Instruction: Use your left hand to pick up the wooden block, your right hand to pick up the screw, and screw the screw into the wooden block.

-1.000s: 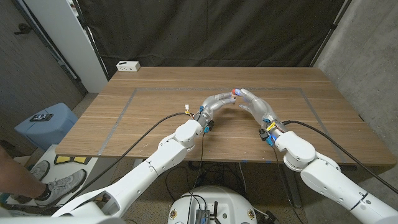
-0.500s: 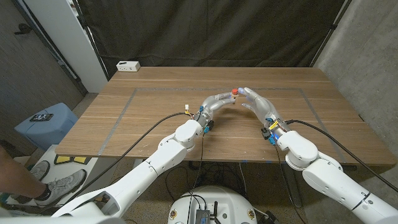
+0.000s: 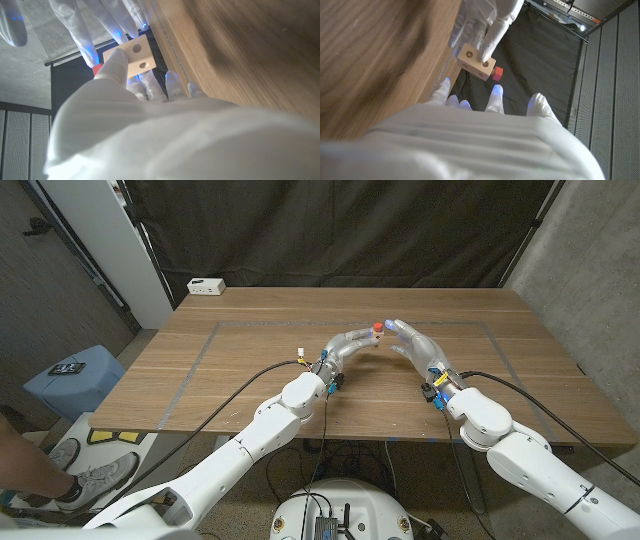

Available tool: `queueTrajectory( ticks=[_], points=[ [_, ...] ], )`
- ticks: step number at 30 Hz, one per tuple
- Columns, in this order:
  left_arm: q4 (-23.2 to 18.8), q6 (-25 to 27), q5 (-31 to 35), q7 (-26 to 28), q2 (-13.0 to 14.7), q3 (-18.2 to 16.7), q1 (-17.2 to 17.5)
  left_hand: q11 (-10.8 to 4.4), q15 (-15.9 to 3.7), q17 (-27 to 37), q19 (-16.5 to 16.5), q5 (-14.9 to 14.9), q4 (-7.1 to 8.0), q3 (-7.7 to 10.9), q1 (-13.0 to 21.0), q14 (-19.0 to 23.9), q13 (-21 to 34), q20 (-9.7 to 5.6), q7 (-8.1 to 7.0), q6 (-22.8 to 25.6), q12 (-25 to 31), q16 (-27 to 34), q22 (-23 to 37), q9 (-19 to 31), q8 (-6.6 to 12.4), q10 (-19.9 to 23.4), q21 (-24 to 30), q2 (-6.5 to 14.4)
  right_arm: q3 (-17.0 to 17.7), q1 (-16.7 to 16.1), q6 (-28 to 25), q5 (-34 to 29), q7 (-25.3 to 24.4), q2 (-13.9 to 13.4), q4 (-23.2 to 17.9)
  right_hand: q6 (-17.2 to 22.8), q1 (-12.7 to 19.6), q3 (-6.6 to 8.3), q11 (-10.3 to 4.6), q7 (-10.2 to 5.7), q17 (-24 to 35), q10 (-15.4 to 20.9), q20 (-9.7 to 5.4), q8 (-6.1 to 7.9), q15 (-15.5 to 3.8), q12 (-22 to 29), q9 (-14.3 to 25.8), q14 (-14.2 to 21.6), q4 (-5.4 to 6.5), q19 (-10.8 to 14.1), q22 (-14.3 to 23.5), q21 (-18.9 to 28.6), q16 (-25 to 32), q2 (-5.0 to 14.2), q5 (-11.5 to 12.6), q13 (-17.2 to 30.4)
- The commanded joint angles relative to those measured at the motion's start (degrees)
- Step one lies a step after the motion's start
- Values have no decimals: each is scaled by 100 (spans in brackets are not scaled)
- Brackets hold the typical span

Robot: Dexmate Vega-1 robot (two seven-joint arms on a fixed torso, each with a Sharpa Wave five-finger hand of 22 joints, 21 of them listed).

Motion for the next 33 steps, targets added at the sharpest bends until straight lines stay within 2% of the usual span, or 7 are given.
queueTrajectory(
  ticks=[1,33],
  points=[
    [-10,-7,20,-26,8,13,-26,-14,-339,14,16,37,27,13,3,30,11,42,3,52,38,36,22,12,20,60,20,77,-35,113,-29,43,83,14,98,-85,-27,0,15,-6,9,-63,27,-15,2,-18,8,-204,-10,-21,17,22,27,-1,-13,18],
    [2,24,17,-3,-16,20,-26,-3,-338,12,17,36,25,10,2,33,8,42,4,68,37,33,22,12,26,61,21,68,-164,304,-26,72,172,61,303,-282,-61,-19,5,-57,12,-126,28,-11,9,-27,3,-232,-1,-54,18,14,23,-13,-21,21]
  ],
)
